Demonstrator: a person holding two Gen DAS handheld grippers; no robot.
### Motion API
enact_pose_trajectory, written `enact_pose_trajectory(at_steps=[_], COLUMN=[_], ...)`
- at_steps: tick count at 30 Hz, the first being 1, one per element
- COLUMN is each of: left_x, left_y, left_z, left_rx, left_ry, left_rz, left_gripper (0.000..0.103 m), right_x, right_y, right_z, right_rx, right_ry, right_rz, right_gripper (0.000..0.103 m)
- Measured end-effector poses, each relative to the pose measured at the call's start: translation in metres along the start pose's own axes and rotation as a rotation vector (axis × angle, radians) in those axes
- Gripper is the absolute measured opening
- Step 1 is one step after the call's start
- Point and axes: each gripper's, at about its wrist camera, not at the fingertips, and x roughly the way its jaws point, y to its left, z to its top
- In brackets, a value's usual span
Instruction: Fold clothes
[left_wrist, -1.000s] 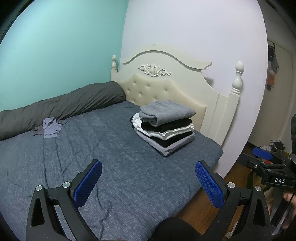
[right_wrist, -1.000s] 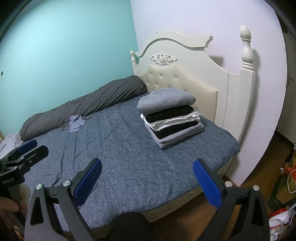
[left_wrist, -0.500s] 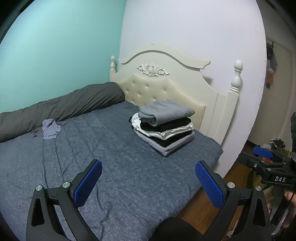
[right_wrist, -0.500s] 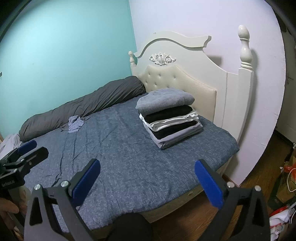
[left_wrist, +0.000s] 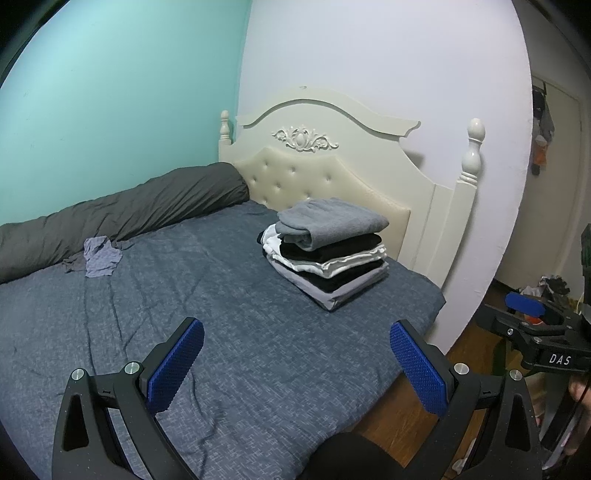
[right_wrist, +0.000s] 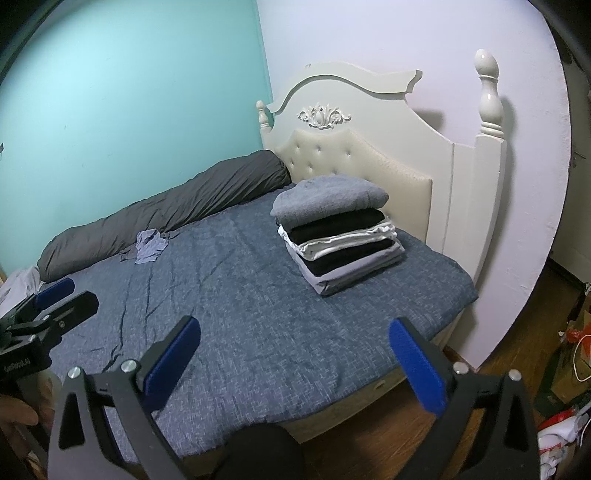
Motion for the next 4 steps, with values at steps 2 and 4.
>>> enact_pose_trajectory(at_steps=[2,4], left_x=[-0.0004,-0.0005], left_y=[0.0006,0.0008], left_z=[-0.0003,-0.0005], left_rx=[-0.002,-0.003], left_ry=[0.0,0.001], left_rz=[0.0,-0.001], left_gripper=[0.103,0.103], right_x=[0.0002,-0.0001], right_y=[0.0007,0.001], right_z=[-0.0002,-0.0004], right_rx=[0.001,0.003], right_ry=[0.001,0.001], right_rz=[0.0,0.0], right_gripper=[0.103,0.103])
